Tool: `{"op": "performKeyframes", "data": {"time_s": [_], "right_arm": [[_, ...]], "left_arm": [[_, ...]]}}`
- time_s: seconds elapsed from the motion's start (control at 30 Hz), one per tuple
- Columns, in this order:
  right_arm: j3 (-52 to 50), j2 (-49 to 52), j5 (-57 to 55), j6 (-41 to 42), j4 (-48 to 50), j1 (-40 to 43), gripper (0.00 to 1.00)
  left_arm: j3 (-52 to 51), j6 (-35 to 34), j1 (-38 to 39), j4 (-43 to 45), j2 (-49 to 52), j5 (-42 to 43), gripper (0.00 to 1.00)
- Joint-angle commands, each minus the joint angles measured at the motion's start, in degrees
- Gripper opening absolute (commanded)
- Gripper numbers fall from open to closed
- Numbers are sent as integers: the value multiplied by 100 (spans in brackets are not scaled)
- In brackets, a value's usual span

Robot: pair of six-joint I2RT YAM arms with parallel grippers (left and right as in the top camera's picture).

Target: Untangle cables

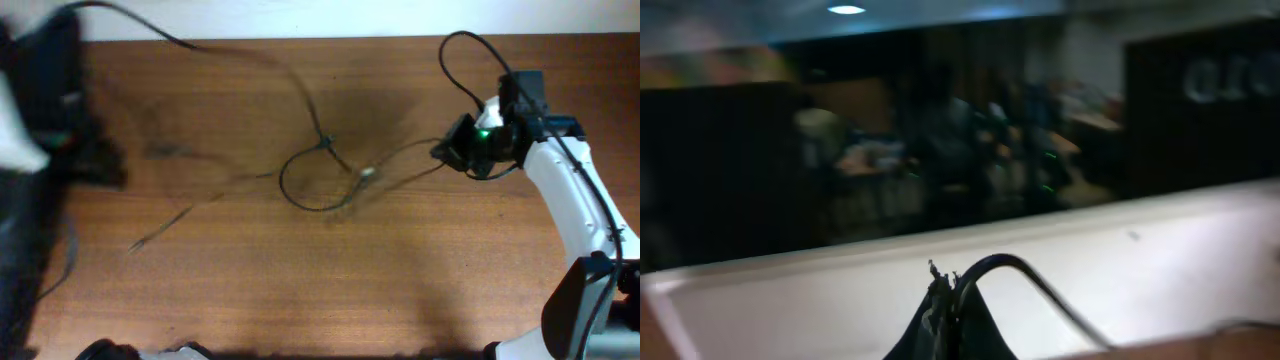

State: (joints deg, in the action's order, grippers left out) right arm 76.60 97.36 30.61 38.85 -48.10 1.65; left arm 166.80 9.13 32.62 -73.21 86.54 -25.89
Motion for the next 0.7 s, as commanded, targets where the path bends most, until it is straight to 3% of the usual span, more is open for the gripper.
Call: {"op": "performKeyframes", "data": {"time_s": [0.0, 0.07, 0.33, 0.43, 0.67], "right_arm": [[-44, 50, -116, -570, -264, 232, 4], [-42, 50, -107, -743, -415, 293, 4], [-42, 24, 323, -1344, -474, 92, 4], [-42, 24, 323, -1419, -463, 94, 4], [-42, 24, 319, -1639, -463, 98, 4]], "left_arm": [[-63, -48, -15, 11, 63, -918, 0], [-142, -52, -15, 11, 70, -872, 0], [-1563, -55, -15, 708, 210, 793, 0], [-1864, -155, -15, 894, 514, 1794, 0], [-1867, -398, -13, 151, 1718, 2992, 3]]}}
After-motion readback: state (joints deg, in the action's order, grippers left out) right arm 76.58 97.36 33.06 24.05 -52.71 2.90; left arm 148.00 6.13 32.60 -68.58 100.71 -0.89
